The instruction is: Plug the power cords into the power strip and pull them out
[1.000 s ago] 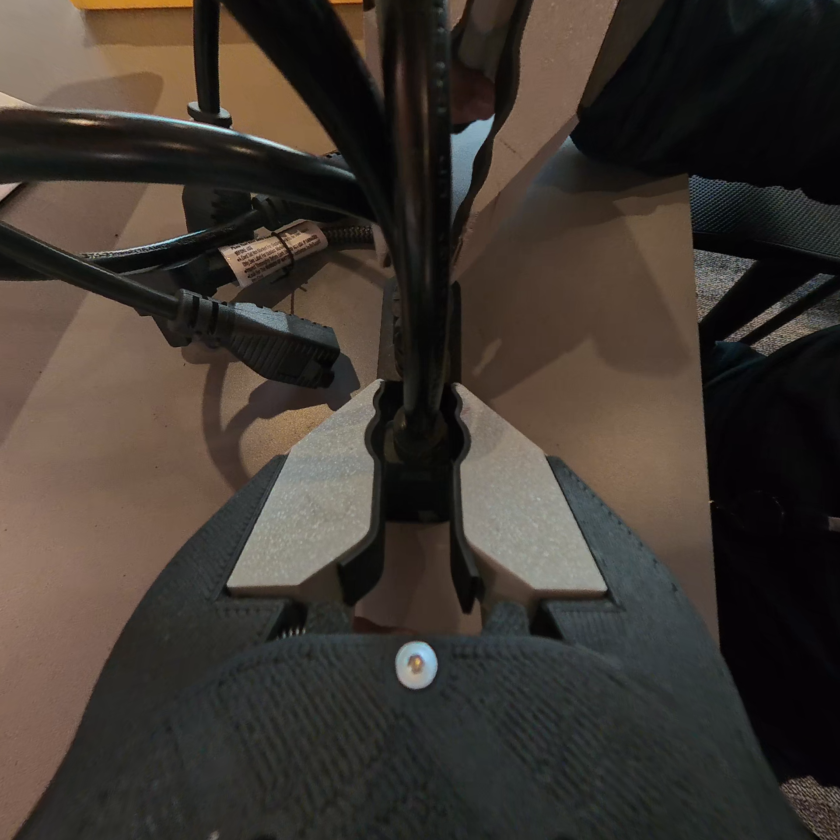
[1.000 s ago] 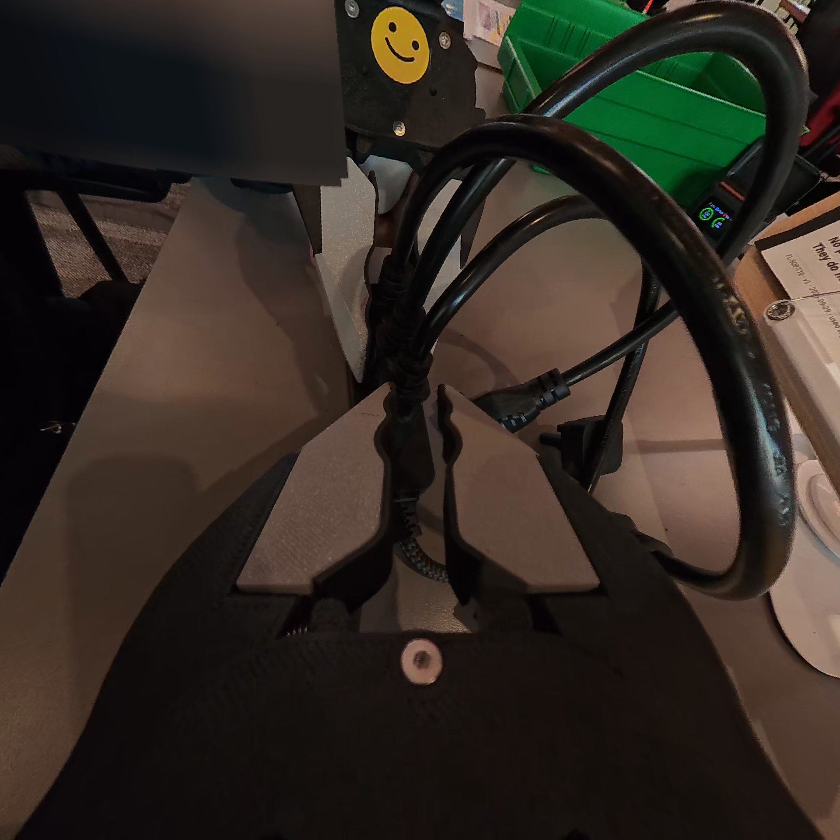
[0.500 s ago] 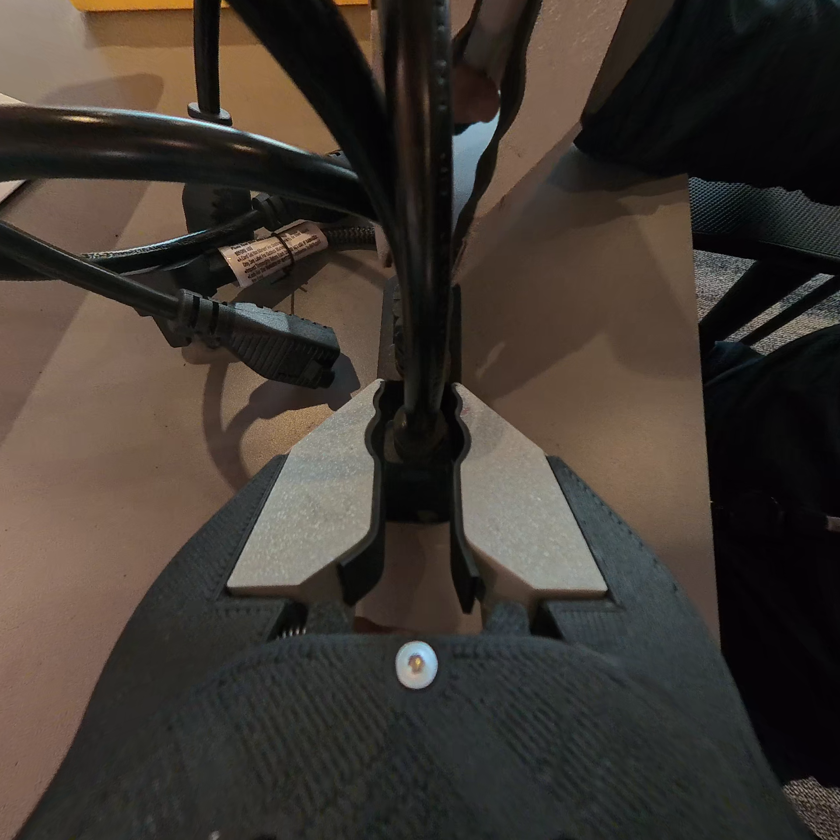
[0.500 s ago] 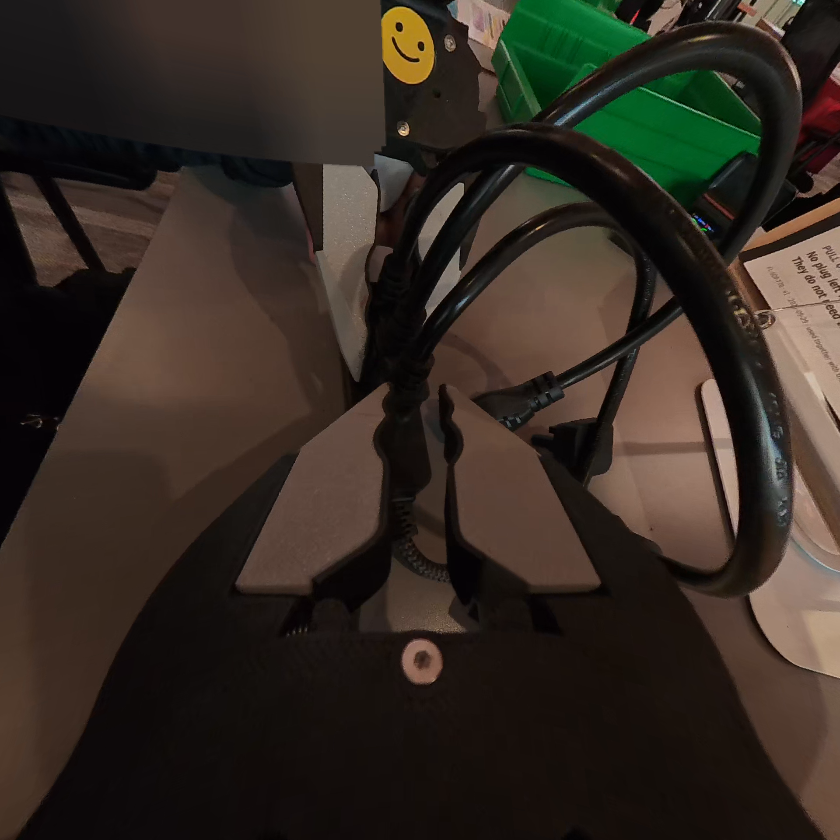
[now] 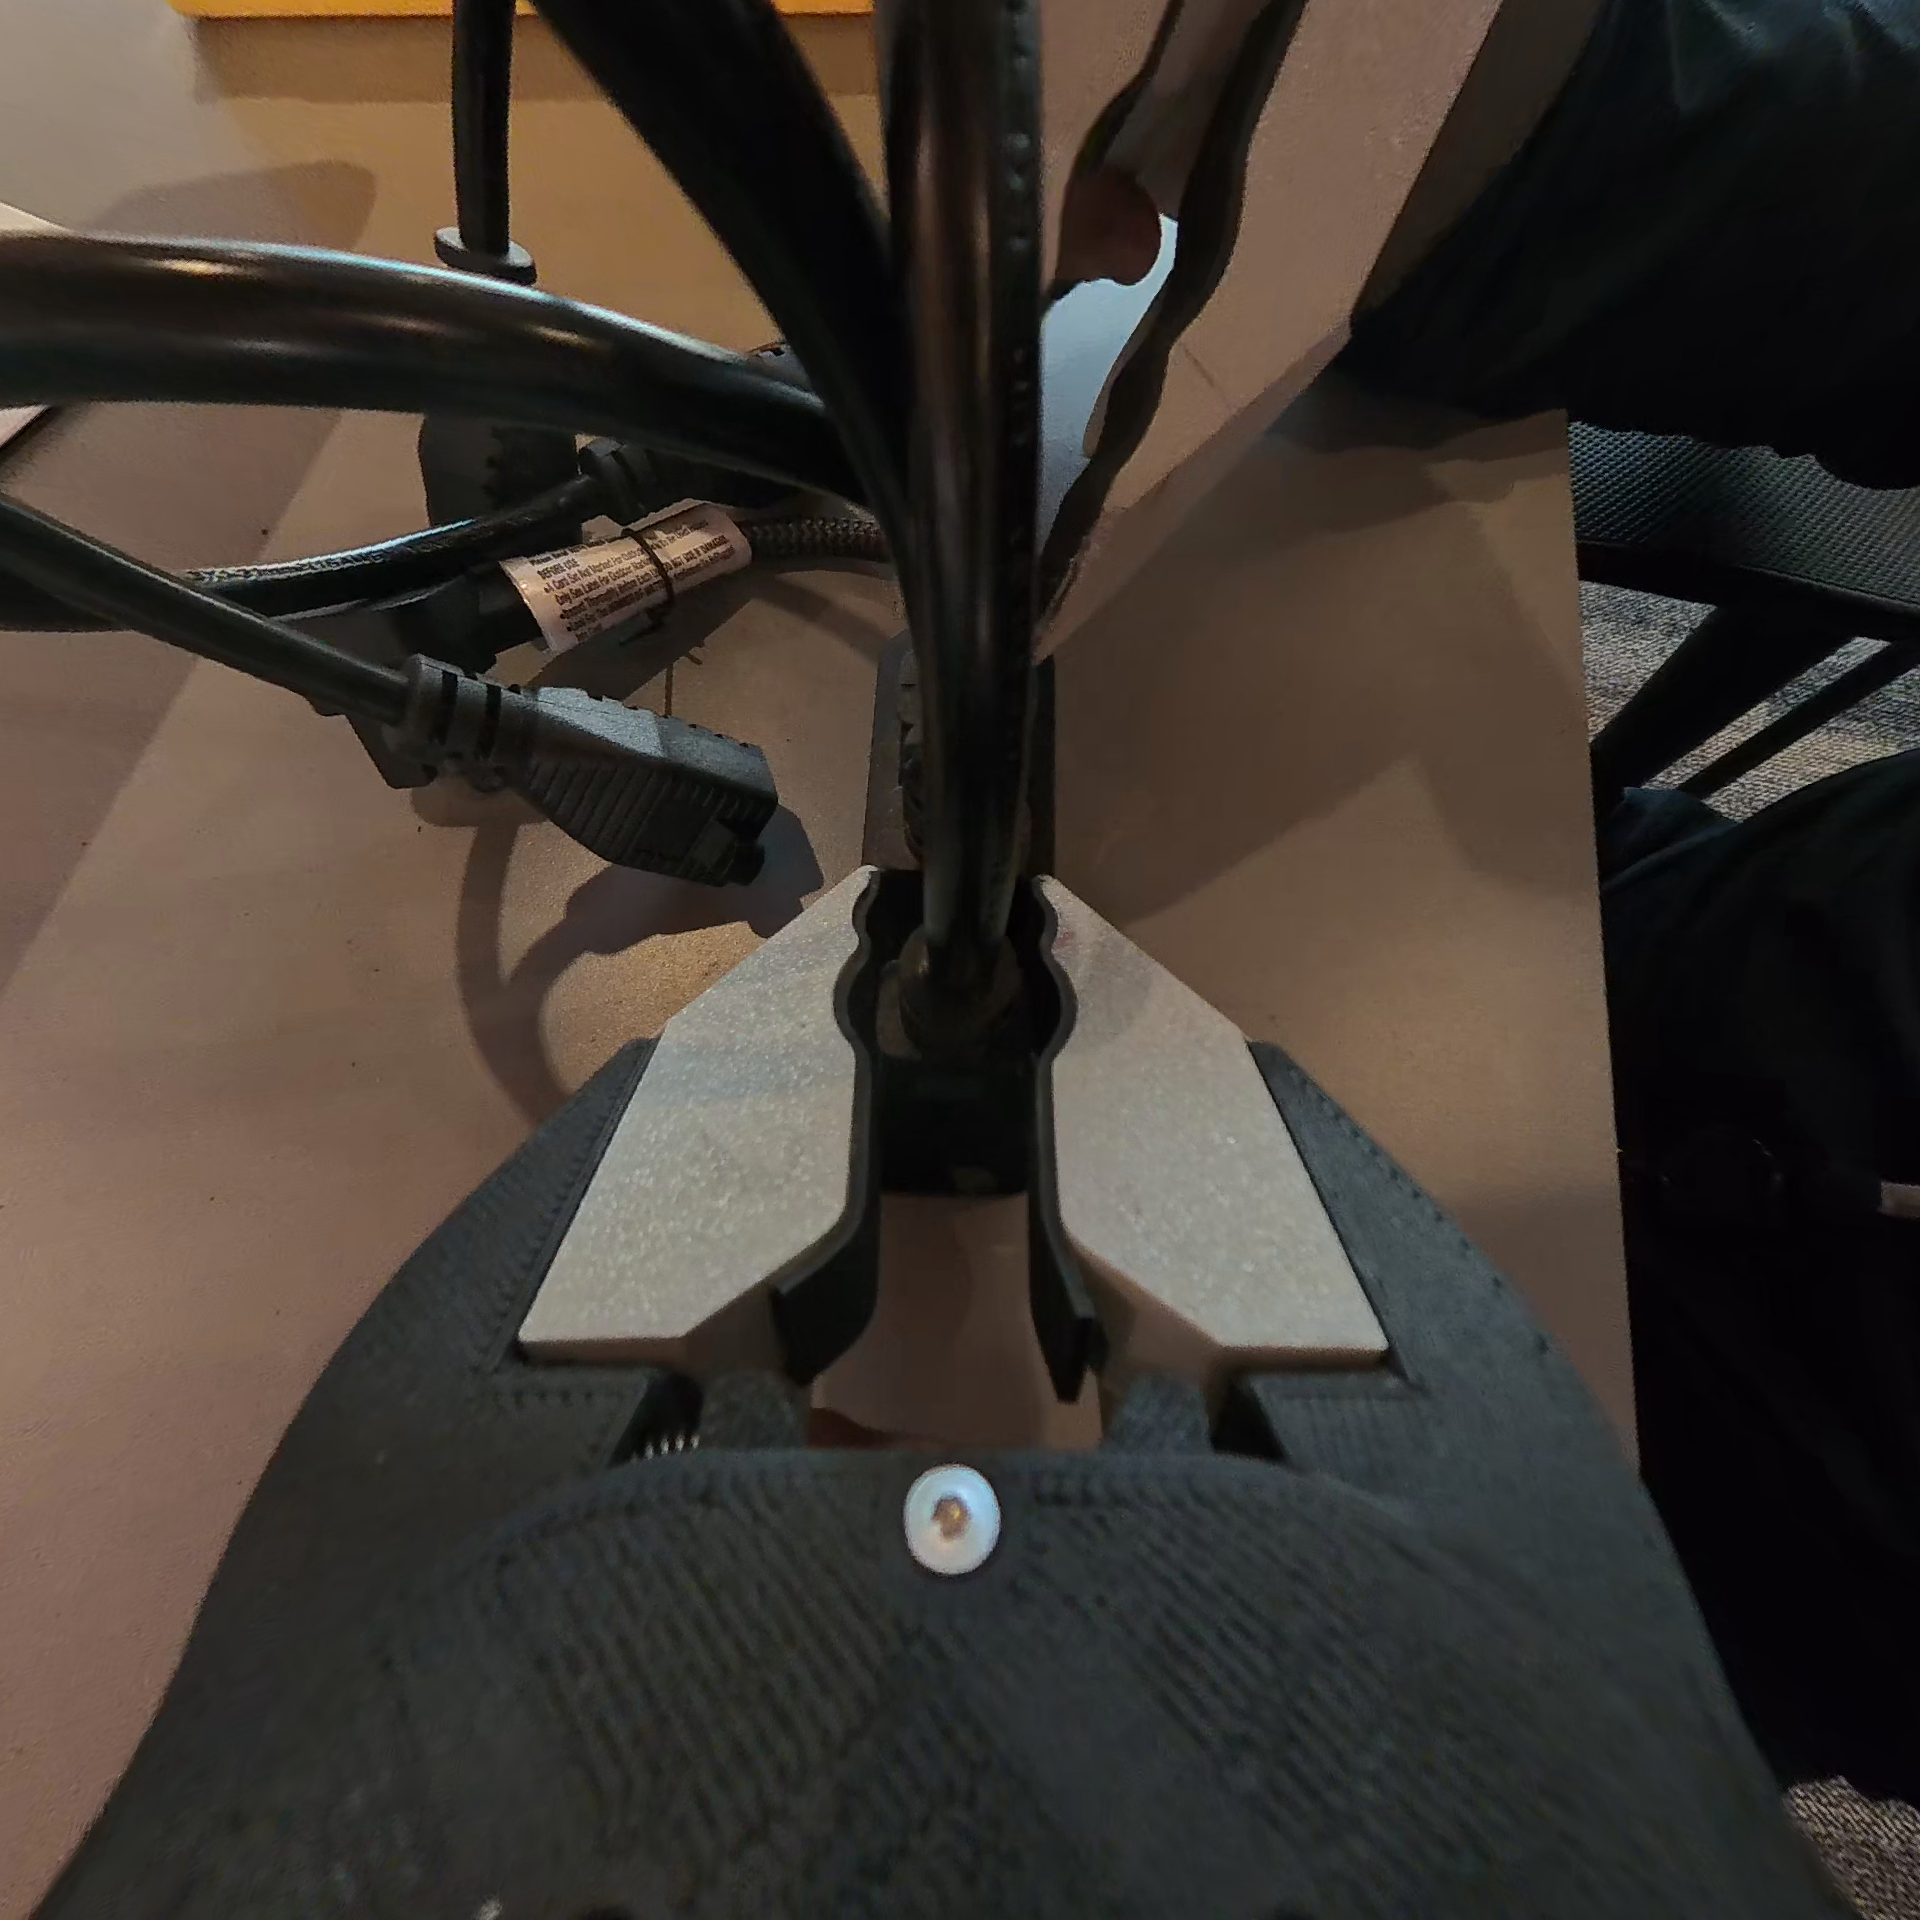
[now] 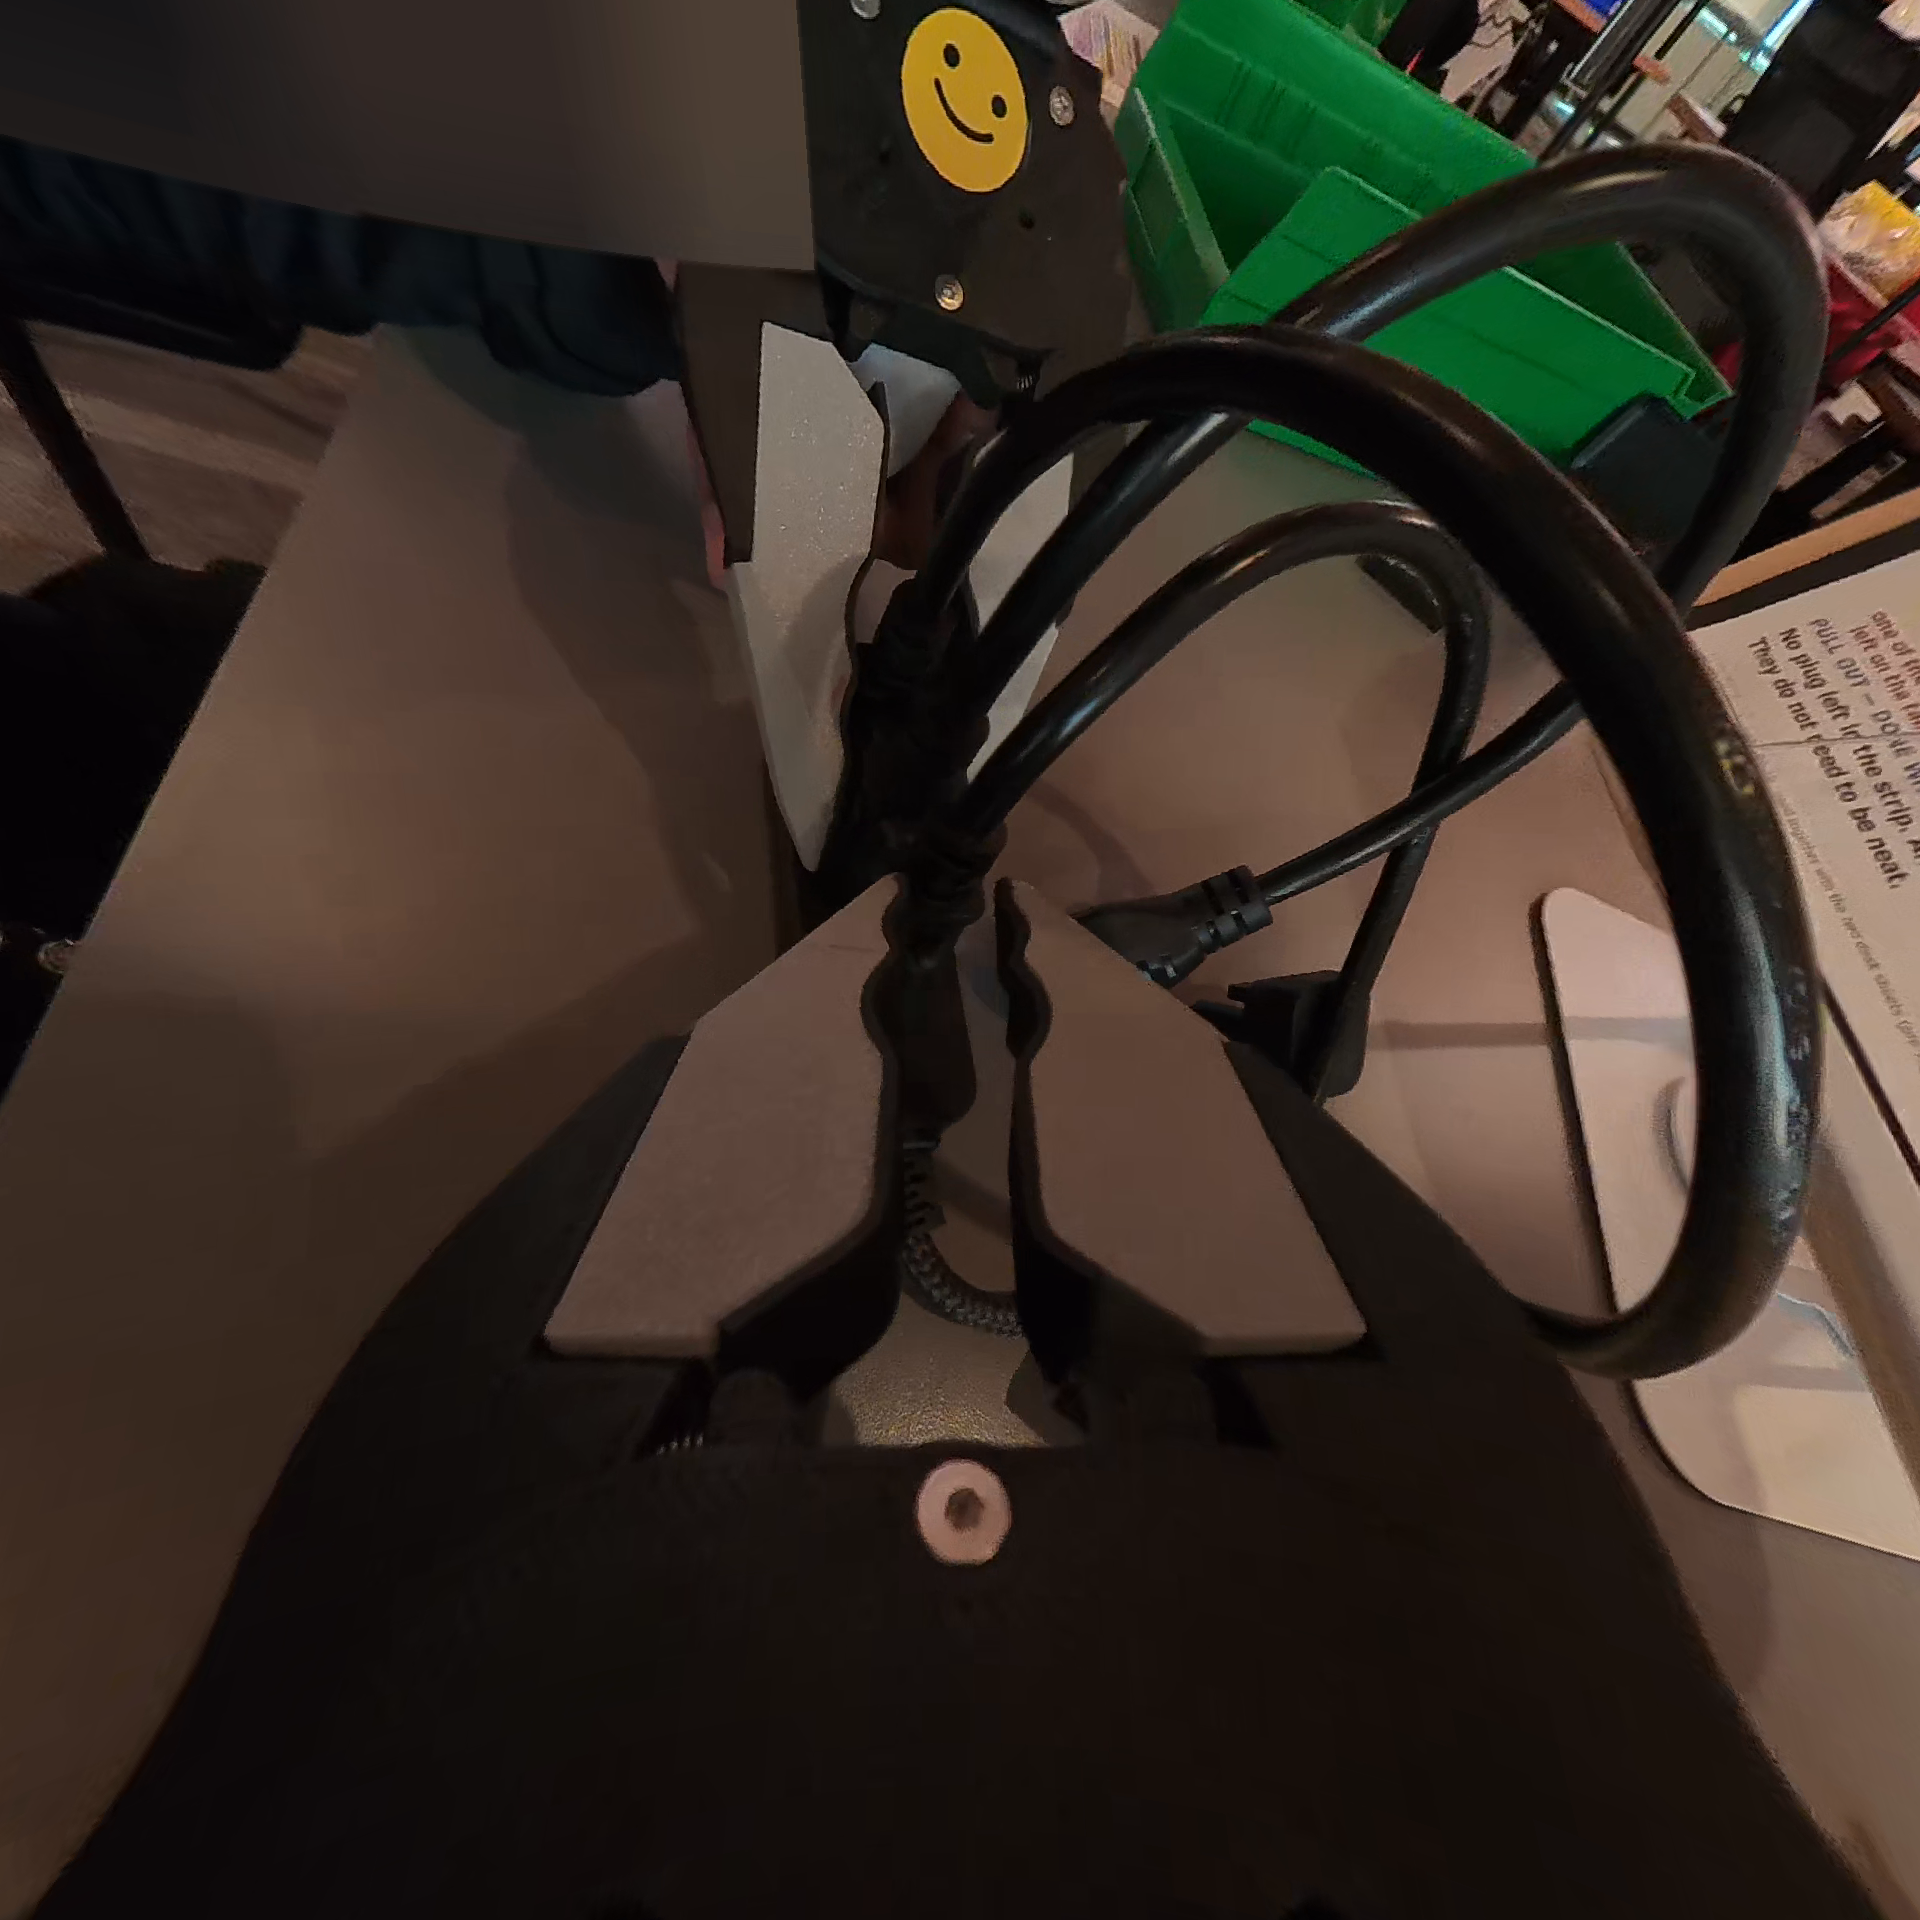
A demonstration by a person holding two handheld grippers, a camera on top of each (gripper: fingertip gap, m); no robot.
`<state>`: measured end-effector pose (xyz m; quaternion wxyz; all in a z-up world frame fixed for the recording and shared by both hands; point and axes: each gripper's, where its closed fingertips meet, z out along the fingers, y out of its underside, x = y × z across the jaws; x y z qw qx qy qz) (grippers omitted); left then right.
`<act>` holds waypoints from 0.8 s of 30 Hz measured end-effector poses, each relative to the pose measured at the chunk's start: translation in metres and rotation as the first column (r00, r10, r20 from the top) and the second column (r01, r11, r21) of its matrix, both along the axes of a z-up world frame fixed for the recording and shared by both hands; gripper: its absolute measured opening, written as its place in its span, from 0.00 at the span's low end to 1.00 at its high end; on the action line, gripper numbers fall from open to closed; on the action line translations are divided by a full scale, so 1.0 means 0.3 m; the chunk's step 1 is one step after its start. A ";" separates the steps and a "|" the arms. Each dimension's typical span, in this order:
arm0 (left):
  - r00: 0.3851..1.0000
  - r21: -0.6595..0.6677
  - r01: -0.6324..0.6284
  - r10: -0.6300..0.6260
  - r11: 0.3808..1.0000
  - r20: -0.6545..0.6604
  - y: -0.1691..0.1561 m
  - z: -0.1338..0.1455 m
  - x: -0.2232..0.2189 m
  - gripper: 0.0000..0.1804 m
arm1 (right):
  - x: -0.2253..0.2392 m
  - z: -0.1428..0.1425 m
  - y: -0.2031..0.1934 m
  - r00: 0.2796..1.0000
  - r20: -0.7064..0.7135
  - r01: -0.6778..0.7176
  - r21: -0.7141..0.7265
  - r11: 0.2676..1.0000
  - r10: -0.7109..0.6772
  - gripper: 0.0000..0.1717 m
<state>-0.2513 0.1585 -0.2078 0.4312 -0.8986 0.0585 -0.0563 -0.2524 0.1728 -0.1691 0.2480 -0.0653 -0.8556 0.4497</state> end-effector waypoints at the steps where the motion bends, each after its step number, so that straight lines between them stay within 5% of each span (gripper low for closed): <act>1: 1.000 -0.001 0.000 0.000 1.000 -0.001 -0.001 0.000 -0.001 0.14 | 0.002 -0.001 -0.003 1.000 0.008 -0.002 -0.008 1.000 0.002 0.07; 8: 1.000 0.003 0.004 -0.004 1.000 -0.003 0.002 0.000 0.001 0.14 | -0.004 -0.014 -0.035 0.951 0.304 0.017 -0.214 0.977 0.050 0.13; 24: 0.999 0.059 0.018 -0.016 0.998 -0.029 0.023 0.038 0.012 0.14 | -0.009 0.004 -0.058 0.949 0.305 0.015 -0.276 0.961 0.072 0.07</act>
